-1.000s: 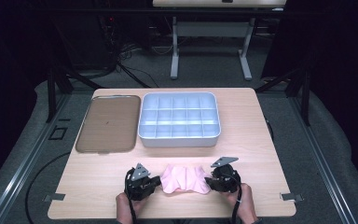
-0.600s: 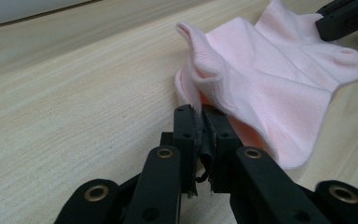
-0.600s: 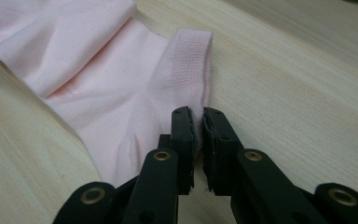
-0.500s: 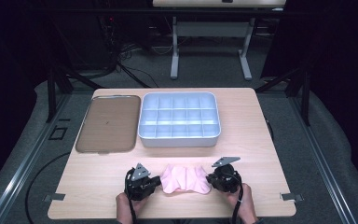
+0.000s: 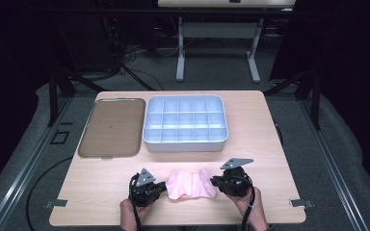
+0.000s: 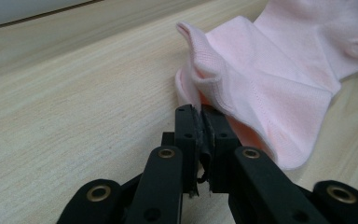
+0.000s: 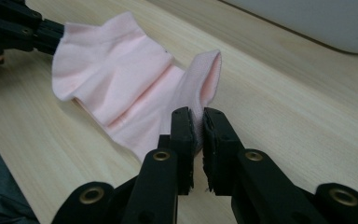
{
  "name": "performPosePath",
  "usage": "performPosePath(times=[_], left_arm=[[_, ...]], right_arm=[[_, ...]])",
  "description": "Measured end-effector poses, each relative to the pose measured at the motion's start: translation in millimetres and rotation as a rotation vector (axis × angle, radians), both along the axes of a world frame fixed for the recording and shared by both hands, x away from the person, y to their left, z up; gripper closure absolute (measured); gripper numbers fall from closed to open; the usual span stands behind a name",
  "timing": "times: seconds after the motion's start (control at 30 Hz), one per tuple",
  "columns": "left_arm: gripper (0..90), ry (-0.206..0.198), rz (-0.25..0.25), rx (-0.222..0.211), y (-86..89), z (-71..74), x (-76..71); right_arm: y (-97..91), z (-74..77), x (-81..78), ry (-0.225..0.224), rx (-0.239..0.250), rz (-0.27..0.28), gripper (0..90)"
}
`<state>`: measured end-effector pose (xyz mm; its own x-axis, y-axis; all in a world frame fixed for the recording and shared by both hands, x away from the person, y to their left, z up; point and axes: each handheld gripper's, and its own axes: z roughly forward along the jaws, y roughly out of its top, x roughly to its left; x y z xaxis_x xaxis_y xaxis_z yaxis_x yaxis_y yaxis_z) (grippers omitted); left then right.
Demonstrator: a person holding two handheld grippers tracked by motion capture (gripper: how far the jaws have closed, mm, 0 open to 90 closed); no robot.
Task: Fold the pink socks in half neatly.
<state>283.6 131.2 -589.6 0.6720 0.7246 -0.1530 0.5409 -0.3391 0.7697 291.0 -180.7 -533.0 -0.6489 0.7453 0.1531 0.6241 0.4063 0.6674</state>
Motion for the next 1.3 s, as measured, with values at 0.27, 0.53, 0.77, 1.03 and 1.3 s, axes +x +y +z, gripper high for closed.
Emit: performPosePath(times=[0.27, 0.53, 0.77, 1.03, 1.3], left_arm=[[85.2, -0.002, 0.004, 0.002, -0.2, 0.0, -0.1], [85.1, 0.001, 0.000, 0.000, 0.0, 0.0, 0.0], [85.1, 0.001, 0.000, 0.000, 0.0, 0.0, -0.1], [85.1, -0.004, 0.001, 0.001, -0.1, -0.2, -0.1], [85.1, 0.001, 0.000, 0.000, 0.1, -0.1, 0.2]], right_arm=[[14.9, 15.0, 0.0, -0.015, 0.016, 0.047, 82.5], [35.9, 23.6, 4.7, -0.030, 0.011, 0.103, 82.5], [57.1, 22.5, 14.5, -0.021, -0.001, 0.141, 82.5], [84.2, 17.8, 22.1, -0.004, -0.029, 0.182, 82.3], [100.1, 11.2, 25.9, -0.006, -0.045, 0.194, 82.3]])
